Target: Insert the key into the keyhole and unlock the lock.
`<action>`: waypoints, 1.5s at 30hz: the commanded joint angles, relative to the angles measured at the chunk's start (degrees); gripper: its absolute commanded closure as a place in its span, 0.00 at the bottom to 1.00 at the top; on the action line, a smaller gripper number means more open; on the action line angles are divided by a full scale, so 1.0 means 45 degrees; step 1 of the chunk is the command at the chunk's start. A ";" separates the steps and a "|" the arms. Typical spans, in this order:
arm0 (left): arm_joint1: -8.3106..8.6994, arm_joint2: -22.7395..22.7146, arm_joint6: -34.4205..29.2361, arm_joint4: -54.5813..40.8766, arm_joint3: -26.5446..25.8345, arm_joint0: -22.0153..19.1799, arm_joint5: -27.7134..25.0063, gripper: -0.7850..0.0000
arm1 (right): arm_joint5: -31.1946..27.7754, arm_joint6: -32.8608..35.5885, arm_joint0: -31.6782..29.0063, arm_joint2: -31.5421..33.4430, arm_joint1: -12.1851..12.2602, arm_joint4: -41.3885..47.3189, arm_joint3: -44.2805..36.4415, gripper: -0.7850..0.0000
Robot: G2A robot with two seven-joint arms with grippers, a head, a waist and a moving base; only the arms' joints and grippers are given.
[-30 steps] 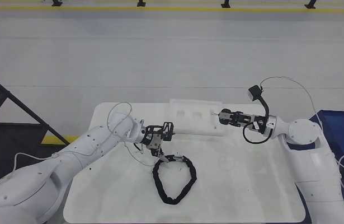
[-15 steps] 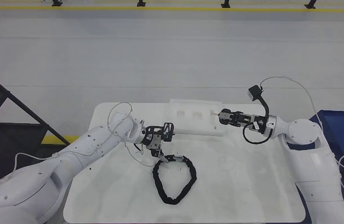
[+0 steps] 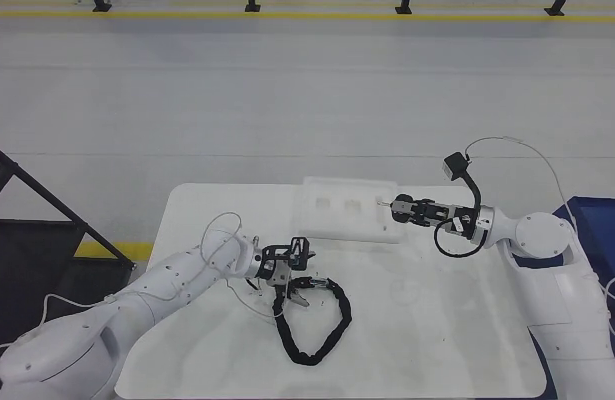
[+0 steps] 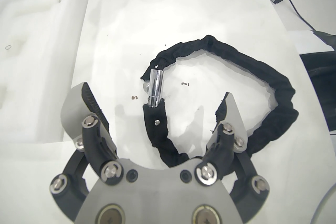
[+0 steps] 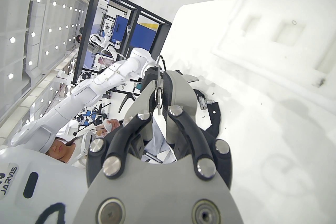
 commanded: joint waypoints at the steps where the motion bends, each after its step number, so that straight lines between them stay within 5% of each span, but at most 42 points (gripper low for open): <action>1: -0.0140 0.0027 0.0484 0.0444 0.0263 0.0076 0.0218 0.00 | 0.0000 0.0000 0.0000 0.0000 0.0000 0.0000 0.0000 1.00; 14: -0.1225 0.0058 0.1255 0.1794 0.1973 0.0132 0.0724 0.00 | 0.0000 0.0000 0.0000 0.0000 0.0000 0.0000 0.0000 1.00; 16: -0.1376 0.0042 0.1316 0.1904 0.2187 0.0128 0.0765 0.20 | 0.0000 0.0000 0.0000 0.0000 0.0000 0.0000 0.0000 1.00; 18: -0.1512 0.0021 0.1403 0.2007 0.2381 0.0121 0.0780 0.52 | 0.0000 0.0000 0.0000 0.0000 0.0000 0.0000 0.0000 1.00; 19: -0.1571 0.0014 0.1467 0.2074 0.2480 0.0115 0.0783 0.56 | 0.0000 0.0000 0.0000 0.0000 0.0000 0.0000 0.0000 1.00; 24: -0.1837 -0.0010 0.1661 0.2357 0.2981 0.0134 0.0706 0.56 | 0.0000 0.0000 0.0000 0.0000 0.0000 0.0000 0.0000 1.00; 32: -0.2251 -0.0061 0.1638 0.2732 0.3524 0.0137 0.0707 0.76 | 0.0000 0.0000 0.0000 0.0000 0.0000 0.0000 0.0000 1.00; 34: -0.2344 -0.0107 0.1624 0.2747 0.3655 0.0103 0.0646 1.00 | 0.0000 0.0000 0.0000 0.0000 0.0000 0.0000 0.0000 1.00; 45: -0.2387 -0.0635 0.3117 0.2416 0.3736 -0.0327 -0.0904 1.00 | 0.0000 0.0000 0.0000 0.0000 0.0000 0.0000 0.0000 1.00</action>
